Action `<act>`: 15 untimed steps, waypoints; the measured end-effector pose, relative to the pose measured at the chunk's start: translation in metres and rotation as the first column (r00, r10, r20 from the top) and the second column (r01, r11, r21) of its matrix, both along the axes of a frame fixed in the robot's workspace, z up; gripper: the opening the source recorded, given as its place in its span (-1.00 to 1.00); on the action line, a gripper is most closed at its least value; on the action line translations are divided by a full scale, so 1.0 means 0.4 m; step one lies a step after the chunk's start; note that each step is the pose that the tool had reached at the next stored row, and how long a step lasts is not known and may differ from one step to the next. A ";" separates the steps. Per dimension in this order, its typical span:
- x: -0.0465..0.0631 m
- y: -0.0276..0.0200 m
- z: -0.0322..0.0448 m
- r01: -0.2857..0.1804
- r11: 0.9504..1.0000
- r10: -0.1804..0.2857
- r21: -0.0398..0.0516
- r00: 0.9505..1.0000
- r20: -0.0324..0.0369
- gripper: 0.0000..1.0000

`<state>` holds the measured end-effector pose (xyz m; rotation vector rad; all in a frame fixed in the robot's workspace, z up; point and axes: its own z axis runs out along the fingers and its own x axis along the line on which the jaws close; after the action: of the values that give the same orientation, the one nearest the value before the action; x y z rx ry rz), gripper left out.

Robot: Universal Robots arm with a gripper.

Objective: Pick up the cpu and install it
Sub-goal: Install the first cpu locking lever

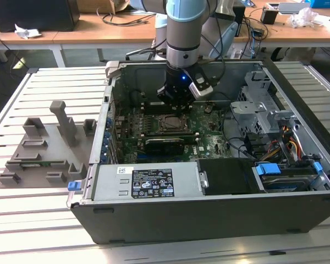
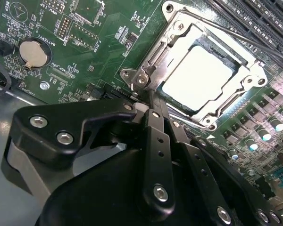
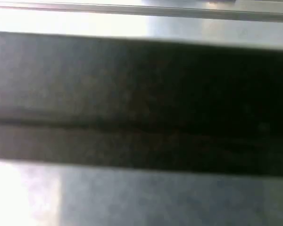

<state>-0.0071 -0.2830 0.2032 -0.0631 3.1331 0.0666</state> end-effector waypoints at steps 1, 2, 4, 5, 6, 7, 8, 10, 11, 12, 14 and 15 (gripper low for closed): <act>0.000 0.000 0.008 0.000 1.000 0.000 0.000 1.000 0.000 -0.79; 0.000 0.000 0.028 0.000 1.000 0.000 0.000 1.000 0.000 -0.79; 0.000 0.000 0.052 0.000 1.000 0.000 0.000 1.000 0.000 -0.79; 0.000 0.000 0.061 0.000 1.000 0.000 0.000 1.000 0.000 -0.79; 0.000 0.000 0.063 0.000 1.000 0.000 0.000 1.000 0.000 -0.79; 0.000 0.000 0.063 0.000 1.000 0.000 0.000 1.000 0.000 -0.79; 0.000 0.000 0.063 0.000 1.000 0.000 0.000 1.000 0.000 -0.79; 0.000 0.000 0.063 0.000 1.000 0.000 0.000 1.000 0.000 -0.79; -0.002 0.000 0.063 0.000 1.000 0.000 0.000 1.000 0.000 -0.79; -0.011 0.000 0.063 0.000 1.000 0.000 0.000 1.000 0.000 -0.79; -0.027 0.001 0.063 0.000 1.000 0.000 0.000 1.000 0.002 -0.79; -0.035 0.001 0.063 0.000 1.000 0.000 0.000 1.000 0.003 -0.79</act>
<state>-0.0210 -0.2824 0.2285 -0.0634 3.1305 0.0661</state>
